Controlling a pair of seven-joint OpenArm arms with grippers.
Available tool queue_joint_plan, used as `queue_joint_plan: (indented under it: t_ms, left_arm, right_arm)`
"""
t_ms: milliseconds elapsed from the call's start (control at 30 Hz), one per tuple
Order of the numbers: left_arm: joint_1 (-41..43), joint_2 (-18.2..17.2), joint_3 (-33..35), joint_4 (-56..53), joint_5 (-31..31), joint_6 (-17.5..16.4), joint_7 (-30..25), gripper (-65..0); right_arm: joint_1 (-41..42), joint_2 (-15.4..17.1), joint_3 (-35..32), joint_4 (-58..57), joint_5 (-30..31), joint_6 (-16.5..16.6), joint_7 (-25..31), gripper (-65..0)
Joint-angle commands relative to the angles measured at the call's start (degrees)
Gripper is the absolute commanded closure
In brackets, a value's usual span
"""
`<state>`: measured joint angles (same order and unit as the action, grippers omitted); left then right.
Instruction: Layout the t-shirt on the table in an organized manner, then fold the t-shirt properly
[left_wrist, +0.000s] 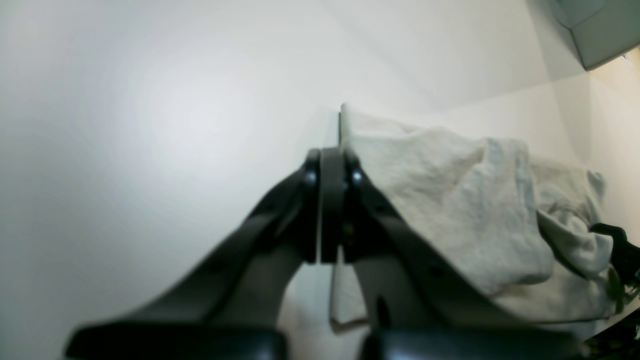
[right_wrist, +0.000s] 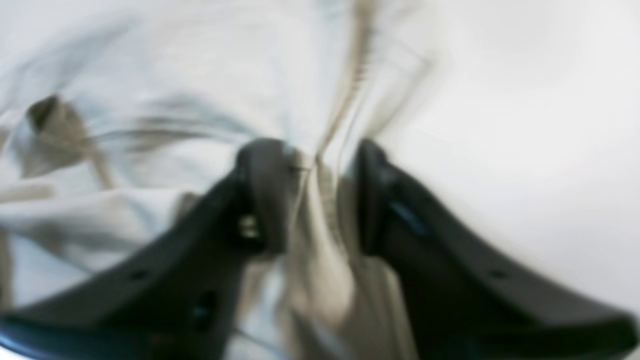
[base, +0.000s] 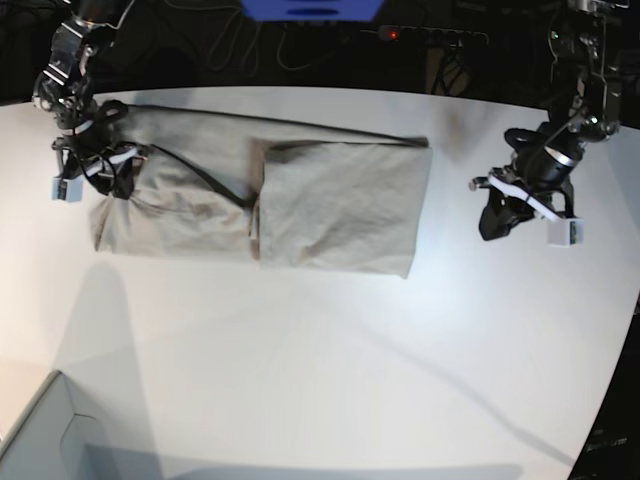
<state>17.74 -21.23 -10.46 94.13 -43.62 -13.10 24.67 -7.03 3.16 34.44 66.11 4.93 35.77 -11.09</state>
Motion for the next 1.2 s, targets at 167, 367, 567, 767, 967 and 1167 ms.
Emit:
queue_joint_plan:
  t_ms: [167,367,567,767,967,1167]
  left_arm:
    - [-0.2,-0.7,-0.4,0.95,-0.74,-0.57,-1.24,-1.0]
    - [-0.2,-0.7,-0.4,0.95,-0.74,-0.57,-1.24,-1.0]
    - [-1.25,-0.7,-0.49,-5.03,-0.65,-0.39,-1.41,-1.0]
    - [-5.56,-0.7,-0.49,-16.1,-0.65,-0.48,-1.32,-1.0]
    - [-11.01,0.88,0.13,-26.39,-0.47,-0.57,-1.24,-1.0]
    - [-13.74,3.43,0.57,-28.15,-0.3,-0.57,-1.15,-1.0]
  right_arm:
    - [-0.23,-0.04,-0.46,-0.04,-1.28,0.58,-2.84,0.0]
    - [-0.23,-0.21,0.16,5.76,-0.84,4.23,-2.84,0.0]
    - [-1.81,-3.11,-0.19,16.05,-1.02,4.23,-3.02,0.0]
    - [-2.95,-4.87,-1.16,22.2,-0.93,4.23,-3.02,0.0]
    - [-5.5,-6.37,-6.44,29.32,-1.1,4.23,-3.02,0.0]
    - [-8.23,-8.04,-14.52,35.83,-1.19,4.23,-3.02,0.0]
